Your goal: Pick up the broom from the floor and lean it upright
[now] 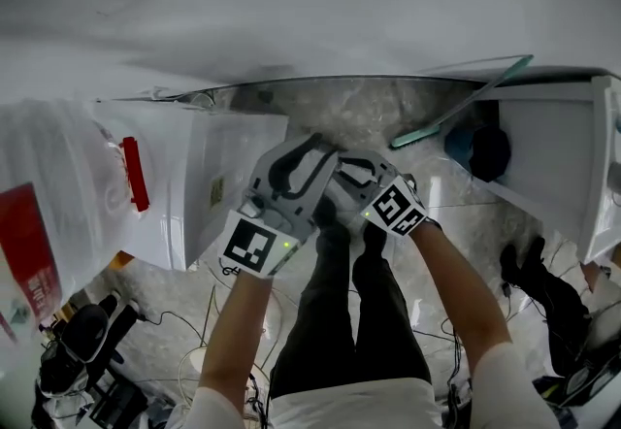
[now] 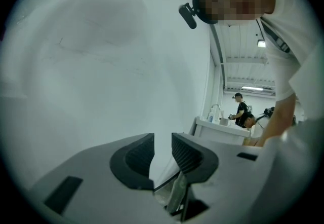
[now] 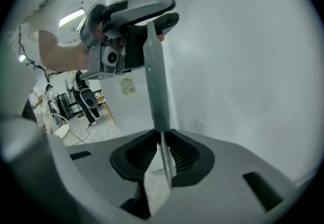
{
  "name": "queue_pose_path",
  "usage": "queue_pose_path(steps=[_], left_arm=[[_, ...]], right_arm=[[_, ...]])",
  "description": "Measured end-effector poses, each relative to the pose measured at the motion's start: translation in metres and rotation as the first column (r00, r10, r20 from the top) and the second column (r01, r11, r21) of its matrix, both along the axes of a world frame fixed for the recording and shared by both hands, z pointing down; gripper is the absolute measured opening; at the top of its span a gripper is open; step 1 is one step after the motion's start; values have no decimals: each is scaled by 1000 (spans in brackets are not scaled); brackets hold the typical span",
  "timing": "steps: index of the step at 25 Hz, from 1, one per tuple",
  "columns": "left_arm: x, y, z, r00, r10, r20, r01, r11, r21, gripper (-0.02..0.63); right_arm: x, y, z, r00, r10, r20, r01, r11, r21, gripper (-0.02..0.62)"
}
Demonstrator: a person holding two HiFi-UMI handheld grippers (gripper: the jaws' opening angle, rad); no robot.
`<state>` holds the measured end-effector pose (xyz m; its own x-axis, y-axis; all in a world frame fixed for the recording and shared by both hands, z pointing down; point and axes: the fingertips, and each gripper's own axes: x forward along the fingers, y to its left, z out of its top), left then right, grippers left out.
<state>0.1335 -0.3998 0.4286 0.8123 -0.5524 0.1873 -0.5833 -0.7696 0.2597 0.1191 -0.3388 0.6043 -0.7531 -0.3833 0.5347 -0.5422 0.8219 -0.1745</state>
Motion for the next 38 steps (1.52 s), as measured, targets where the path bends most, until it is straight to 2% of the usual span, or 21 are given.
queue_pose_path(steps=[4,8,15,19,29,33,38], left_arm=[[-2,-22,-3,999,-37,5,36,999,34,83],[7,-21,22,995,26,95,-26,1000,1,83],[28,-22,54,988,56,141,-52,998,-32,83],[34,-26,73,989,22,148,-11,997,-74,83],[34,-30,87,985,-89,147,102,992,-80,83],[34,-38,101,982,-116,147,130,987,-92,83],[37,-49,115,978,-145,152,163,980,-113,83]], right_arm=[[27,-30,-6,992,123,29,-122,992,-24,78],[47,-52,-17,980,190,51,-187,981,-49,80],[66,-91,-25,989,131,66,-128,990,-56,80],[75,-108,-14,998,46,45,-41,994,-100,82],[89,-144,-13,990,-144,16,144,979,-145,80],[89,-160,12,989,-148,-17,144,980,-138,80],[103,-195,24,999,22,47,-16,991,-130,87]])
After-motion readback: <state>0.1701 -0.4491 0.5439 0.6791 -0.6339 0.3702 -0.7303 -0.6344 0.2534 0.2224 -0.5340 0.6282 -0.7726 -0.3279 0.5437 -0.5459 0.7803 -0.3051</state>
